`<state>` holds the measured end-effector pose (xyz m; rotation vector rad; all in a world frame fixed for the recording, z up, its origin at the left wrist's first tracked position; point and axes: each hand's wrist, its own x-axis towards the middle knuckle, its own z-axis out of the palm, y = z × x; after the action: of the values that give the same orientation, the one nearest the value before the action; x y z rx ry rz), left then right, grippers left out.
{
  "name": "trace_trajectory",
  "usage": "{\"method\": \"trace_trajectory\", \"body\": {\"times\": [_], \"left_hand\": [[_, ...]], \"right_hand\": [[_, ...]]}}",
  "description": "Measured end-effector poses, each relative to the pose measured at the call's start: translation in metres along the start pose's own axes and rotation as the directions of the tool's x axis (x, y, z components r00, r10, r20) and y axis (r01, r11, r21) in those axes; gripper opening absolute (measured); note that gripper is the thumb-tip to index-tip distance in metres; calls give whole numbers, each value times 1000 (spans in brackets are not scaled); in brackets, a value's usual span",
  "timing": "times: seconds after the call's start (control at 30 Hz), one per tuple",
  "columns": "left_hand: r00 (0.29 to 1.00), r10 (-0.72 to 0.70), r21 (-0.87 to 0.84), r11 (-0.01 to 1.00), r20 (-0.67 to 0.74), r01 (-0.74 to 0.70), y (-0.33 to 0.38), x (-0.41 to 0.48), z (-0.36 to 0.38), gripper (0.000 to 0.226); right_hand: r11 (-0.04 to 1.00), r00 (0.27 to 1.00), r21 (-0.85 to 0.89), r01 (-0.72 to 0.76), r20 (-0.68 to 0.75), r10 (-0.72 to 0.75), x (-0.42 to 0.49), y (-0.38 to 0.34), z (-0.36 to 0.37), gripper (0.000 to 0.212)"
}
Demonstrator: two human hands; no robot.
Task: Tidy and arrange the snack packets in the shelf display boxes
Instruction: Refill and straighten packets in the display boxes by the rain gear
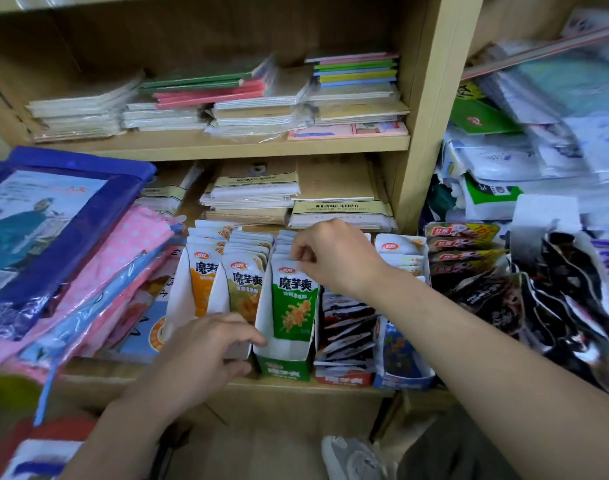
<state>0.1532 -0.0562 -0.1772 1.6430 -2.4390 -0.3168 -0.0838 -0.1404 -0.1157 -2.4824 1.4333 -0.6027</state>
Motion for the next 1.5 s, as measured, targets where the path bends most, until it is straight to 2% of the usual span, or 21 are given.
{"method": "trace_trajectory", "body": {"times": [0.07,0.23,0.43,0.5,0.57,0.67,0.73,0.87,1.0,1.07,1.13,1.2,1.33,1.43,1.5], "left_hand": [[1000,1,-45,999,-11,-1,0,-2,2,44],[999,5,-38,999,-53,-7,10,-2,2,25],[998,23,-12,1000,-61,-24,16,-2,3,20],[999,-16,-34,999,-42,14,18,-4,-1,28],[994,-20,-39,999,-108,16,20,-5,-5,41],[964,26,-43,998,-266,-39,26,2,-7,39],[950,78,-24,996,-302,-89,29,12,-3,39],[959,115,-17,992,-258,-123,38,28,8,52],[936,136,-154,969,-325,-194,58,25,-6,52],[953,189,-235,940,-239,-245,70,19,-11,66],[965,231,-223,941,-124,-254,81,14,-7,84],[960,238,-163,952,-145,-260,86,15,1,74],[923,163,-200,949,-348,-243,87,29,8,29],[906,88,-235,951,-415,-200,90,38,9,18],[902,72,-199,965,-425,-171,93,43,6,18]], "right_hand": [[1000,1000,14,11,-9,-10,-1,1,0,16],[998,995,11,55,-85,-54,0,7,3,17],[994,994,77,76,-79,-70,-1,13,0,11],[982,993,165,94,-90,-80,-4,14,-8,9],[970,986,226,91,-160,-55,-9,19,-20,7],[974,975,220,53,-221,-3,-24,33,-33,7],[974,978,225,14,-206,34,-43,42,-36,13],[964,986,265,-30,-148,72,-84,48,-35,25],[962,998,273,-7,-60,25,-109,46,-28,29],[963,999,269,14,-50,-1,-114,46,-24,31],[965,998,260,21,-66,-4,-113,46,-22,30],[963,996,266,35,-90,-12,-111,46,-20,26],[942,984,334,42,-176,19,-107,47,-16,18],[942,980,337,5,-189,63,-110,52,-16,26],[967,983,256,-3,-176,50,-118,56,-17,33]]}}
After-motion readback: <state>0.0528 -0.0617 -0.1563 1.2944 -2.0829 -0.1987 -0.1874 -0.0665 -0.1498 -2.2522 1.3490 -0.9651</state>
